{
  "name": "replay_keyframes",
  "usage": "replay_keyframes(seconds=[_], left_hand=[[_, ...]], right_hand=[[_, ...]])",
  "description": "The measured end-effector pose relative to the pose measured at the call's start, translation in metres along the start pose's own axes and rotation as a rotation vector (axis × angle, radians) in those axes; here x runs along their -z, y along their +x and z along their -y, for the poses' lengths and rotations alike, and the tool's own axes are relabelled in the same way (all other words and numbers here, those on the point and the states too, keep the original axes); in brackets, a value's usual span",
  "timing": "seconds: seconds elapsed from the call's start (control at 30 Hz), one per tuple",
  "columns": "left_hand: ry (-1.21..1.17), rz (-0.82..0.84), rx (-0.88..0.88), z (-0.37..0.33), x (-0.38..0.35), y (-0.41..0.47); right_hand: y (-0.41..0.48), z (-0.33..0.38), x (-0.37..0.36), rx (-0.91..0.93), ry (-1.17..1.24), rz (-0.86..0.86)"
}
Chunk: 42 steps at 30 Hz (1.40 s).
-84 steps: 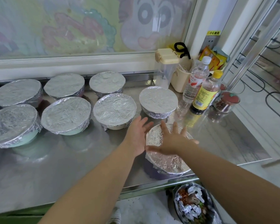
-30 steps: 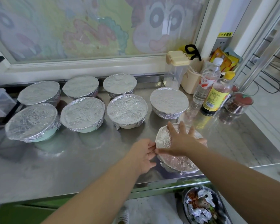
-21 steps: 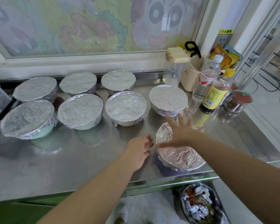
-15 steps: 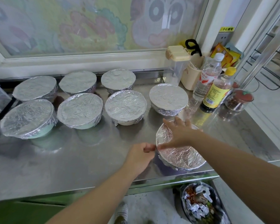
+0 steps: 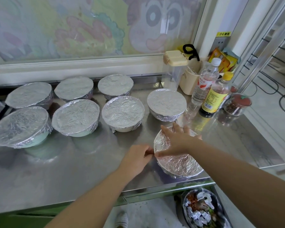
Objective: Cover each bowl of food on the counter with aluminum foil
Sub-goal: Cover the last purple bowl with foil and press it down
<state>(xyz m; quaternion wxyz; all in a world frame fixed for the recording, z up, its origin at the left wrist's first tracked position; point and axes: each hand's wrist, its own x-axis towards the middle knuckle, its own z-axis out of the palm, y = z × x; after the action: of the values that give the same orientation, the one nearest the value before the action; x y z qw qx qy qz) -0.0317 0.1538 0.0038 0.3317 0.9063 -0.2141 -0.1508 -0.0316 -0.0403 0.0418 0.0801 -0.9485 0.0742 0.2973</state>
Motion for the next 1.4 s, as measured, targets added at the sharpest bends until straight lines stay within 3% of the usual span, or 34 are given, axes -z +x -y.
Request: replay_keyframes(seconds=[0.1, 0.23, 0.33, 0.47, 0.63, 0.9, 1.1, 1.4], left_hand=[[0.0, 0.004, -0.068, 0.004, 0.007, 0.006], [-0.131, 0.012, 0.05, 0.006, 0.006, 0.009], [-0.486, 0.088, 0.28, -0.002, -0.004, 0.003], [-0.971, 0.043, 0.632, -0.019, -0.011, -0.01], [-1.339, 0.041, 0.821, -0.038, -0.004, -0.021], [-1.564, -0.002, 0.85, -0.069, -0.01, -0.012], [-1.563, -0.039, 0.861, -0.062, -0.022, 0.004], [-1.517, 0.294, 0.781, -0.043, -0.014, 0.021]], right_hand=[[0.002, 0.0, -0.002, 0.0, 0.004, -0.002], [0.0, 0.001, -0.002, -0.003, 0.007, -0.002], [-0.002, 0.002, -0.001, -0.006, 0.006, -0.006], [-0.003, 0.003, -0.001, -0.006, -0.001, -0.013], [-0.002, 0.003, -0.002, -0.004, 0.004, -0.018], [-0.004, 0.003, -0.002, -0.008, 0.013, -0.02], [-0.003, 0.003, -0.003, -0.014, 0.015, -0.013], [-0.003, 0.004, -0.003, -0.011, 0.008, -0.028]])
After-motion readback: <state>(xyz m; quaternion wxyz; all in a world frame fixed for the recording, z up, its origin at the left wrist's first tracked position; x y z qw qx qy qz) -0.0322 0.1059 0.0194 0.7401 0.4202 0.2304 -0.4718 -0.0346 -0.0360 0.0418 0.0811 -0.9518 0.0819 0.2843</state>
